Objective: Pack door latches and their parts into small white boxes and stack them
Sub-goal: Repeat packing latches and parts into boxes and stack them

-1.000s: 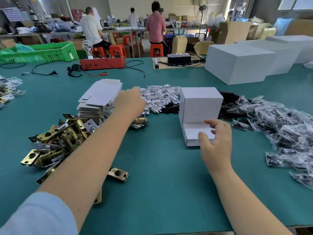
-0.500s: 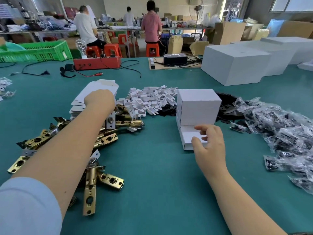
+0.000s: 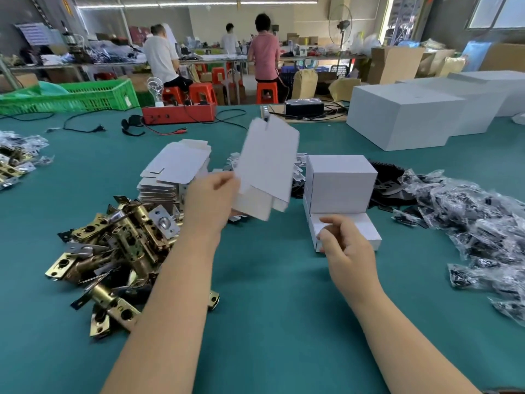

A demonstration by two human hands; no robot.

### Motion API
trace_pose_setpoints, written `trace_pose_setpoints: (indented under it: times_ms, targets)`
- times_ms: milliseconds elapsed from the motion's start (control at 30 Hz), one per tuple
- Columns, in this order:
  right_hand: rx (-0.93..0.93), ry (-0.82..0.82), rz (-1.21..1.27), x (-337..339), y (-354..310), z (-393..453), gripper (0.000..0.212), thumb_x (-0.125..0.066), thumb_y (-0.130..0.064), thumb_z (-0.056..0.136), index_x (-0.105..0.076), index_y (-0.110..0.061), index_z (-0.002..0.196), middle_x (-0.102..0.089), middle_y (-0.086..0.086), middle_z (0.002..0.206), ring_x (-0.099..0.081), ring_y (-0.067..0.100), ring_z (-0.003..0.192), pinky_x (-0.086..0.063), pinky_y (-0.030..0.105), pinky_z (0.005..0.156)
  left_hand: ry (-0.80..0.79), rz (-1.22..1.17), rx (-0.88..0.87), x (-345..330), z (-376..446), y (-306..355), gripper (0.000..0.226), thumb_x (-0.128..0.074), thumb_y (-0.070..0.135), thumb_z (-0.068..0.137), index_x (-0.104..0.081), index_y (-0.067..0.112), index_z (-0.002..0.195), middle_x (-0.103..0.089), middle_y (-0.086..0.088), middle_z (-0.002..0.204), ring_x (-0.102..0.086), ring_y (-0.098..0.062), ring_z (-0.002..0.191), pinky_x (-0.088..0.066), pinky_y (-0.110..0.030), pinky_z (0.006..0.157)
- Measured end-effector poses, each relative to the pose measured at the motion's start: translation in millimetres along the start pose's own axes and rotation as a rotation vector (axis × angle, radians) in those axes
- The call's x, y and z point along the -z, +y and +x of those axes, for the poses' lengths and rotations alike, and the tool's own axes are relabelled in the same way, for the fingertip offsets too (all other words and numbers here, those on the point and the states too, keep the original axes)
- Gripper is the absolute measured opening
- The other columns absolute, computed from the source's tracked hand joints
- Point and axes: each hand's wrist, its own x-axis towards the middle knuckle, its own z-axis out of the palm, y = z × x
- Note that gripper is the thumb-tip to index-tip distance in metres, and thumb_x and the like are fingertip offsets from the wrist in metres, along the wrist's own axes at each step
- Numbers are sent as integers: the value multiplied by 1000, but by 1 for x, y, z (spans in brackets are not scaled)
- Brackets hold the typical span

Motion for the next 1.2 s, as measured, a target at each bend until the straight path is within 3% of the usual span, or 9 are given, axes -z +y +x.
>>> trace_pose_setpoints:
  times_ms: [100, 200, 333, 433, 533, 733, 867, 1033, 1200]
  targets:
    - [-40, -57, 89, -2, 1, -2, 28, -52, -24, 96, -47, -46, 114, -62, -10, 83, -60, 4, 69, -51, 21, 71, -314, -376, 247, -10, -25, -19, 26, -57, -7, 89, -66, 10, 105, -76, 2, 84, -70, -12, 75, -58, -27, 57]
    - [-55, -51, 160, -1, 0, -1, 24, -52, -20, 97, -53, -35, 115, -67, -18, 89, -62, -2, 74, -50, 17, 64, -499, -237, 178, -14, -33, -35, 50, -65, -6, 83, -58, 27, 120, -75, -5, 97, -72, -19, 88, -61, -34, 69]
    - [-35, -97, 56, 2, 1, -1, 33, -56, -18, 94, -50, -37, 120, -64, -24, 103, -60, -1, 94, -51, 16, 73, -447, 84, 32, -26, -44, -39, 46, -74, 11, 82, -60, 47, 106, -75, 10, 92, -70, -12, 84, -55, -25, 65]
    - [-20, -125, -18, 1, 1, -3, 63, -69, -16, 85, -34, -32, 135, -49, -31, 118, -47, -19, 104, -39, 0, 79, -422, 266, -2, -31, -47, -46, 35, -77, 22, 80, -65, 43, 106, -74, 12, 89, -69, -11, 82, -58, -32, 74]
    - [-11, -129, -78, 2, 3, -1, 76, -69, -13, 84, -26, -27, 144, -40, -37, 120, -39, -28, 103, -32, -6, 78, -473, 377, -44, -30, -48, -50, 32, -75, 25, 79, -67, 36, 108, -71, 11, 87, -60, -1, 68, -50, -15, 66]
    - [-17, -183, -159, 0, 4, -2, 81, -66, -25, 88, -15, -33, 149, -41, -39, 118, -45, -17, 101, -39, 7, 80, -463, 480, -17, -33, -49, -52, 20, -67, 26, 77, -66, 29, 97, -67, 10, 85, -58, -2, 70, -43, -8, 56]
    - [-67, -168, 35, 3, 2, -1, 60, -49, -52, 92, -27, -39, 147, -49, -42, 120, -46, -18, 109, -39, 8, 83, -520, 421, 66, -31, -49, -49, 35, -61, 34, 67, -70, 32, 102, -73, 12, 86, -68, -11, 80, -58, -30, 75]
    - [-61, -115, -18, 5, 3, 2, 46, -37, -44, 99, -31, -38, 144, -54, -31, 120, -51, -9, 107, -42, 14, 81, -555, 304, 86, -32, -52, -45, 38, -56, 29, 65, -70, 41, 99, -75, 13, 87, -71, -18, 86, -61, -42, 76]
    - [-178, -20, 207, 7, -3, 3, 29, -34, -36, 103, -61, -40, 92, -65, -35, 86, -58, -13, 85, -44, 8, 72, -599, 314, 60, -30, -56, -40, 44, -55, 31, 66, -69, 39, 107, -72, 24, 93, -68, -3, 88, -59, -37, 84]
